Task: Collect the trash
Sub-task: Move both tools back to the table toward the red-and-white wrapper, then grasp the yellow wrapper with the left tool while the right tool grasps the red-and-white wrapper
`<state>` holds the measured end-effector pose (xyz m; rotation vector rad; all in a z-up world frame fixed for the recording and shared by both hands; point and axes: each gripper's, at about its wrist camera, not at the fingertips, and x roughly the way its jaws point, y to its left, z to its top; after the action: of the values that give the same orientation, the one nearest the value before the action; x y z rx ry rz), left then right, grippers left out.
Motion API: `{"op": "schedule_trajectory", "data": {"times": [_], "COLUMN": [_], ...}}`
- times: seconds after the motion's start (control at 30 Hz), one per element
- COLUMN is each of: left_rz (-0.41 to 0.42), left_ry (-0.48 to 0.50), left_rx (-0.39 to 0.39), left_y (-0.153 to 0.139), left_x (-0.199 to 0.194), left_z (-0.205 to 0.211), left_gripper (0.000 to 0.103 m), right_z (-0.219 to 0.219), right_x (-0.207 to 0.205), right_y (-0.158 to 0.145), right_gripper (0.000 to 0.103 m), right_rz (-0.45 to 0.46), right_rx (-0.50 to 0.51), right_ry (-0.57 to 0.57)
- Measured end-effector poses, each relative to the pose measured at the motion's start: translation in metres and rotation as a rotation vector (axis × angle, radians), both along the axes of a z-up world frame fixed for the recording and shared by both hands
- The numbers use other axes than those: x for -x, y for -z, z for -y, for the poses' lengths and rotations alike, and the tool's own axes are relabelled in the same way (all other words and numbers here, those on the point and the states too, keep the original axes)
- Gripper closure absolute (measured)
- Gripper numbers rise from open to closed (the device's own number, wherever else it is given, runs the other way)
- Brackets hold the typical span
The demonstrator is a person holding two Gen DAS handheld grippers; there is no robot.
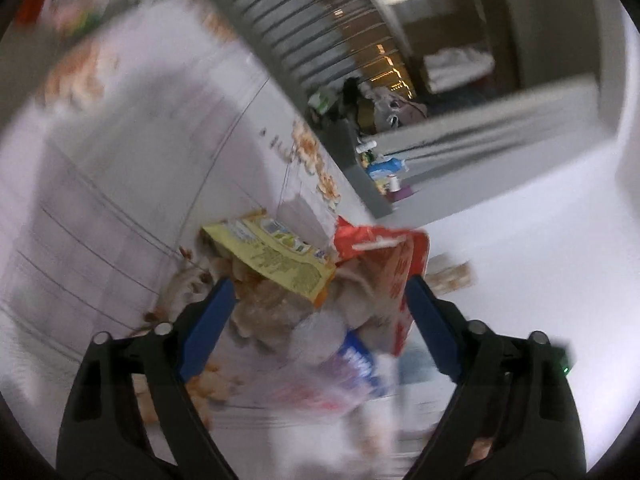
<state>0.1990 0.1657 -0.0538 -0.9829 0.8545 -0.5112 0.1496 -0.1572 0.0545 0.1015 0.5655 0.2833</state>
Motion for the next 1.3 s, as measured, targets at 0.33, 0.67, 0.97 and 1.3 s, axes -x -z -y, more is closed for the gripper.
{"op": "schedule_trajectory", "data": {"times": [0.33,0.67,0.97,1.3], "left_rz": [-0.239,-0.216,-0.118,0.056], "left_ry": [-0.001,0.017,0.025,0.036], "left_rx": [0.22,0.227,0.209,0.15], "left_y": [0.06,0.07,0.05,0.001], "left_x": [-0.043,-0.054,-0.047,-0.032], "left_z": [0.017,0.03,0.028,0.032], "left_gripper": [0.045,0.083,0.097,0.101], "right_z": [-0.049,-0.052,-0.048,-0.031], "right_x": [-0.046,-0.057,-0.039,-0.025], "right_y": [0.016,0.031,0.019,-0.015], "right_gripper": [0.023,0.074,0.097,0.1], "right_rz": [-0.1,-0.2,-0.146,-0.016], "right_rx": [0.082,0.074,0.09,0.076], "right_ry": [-0.038,0.008,0.054,0.094]}}
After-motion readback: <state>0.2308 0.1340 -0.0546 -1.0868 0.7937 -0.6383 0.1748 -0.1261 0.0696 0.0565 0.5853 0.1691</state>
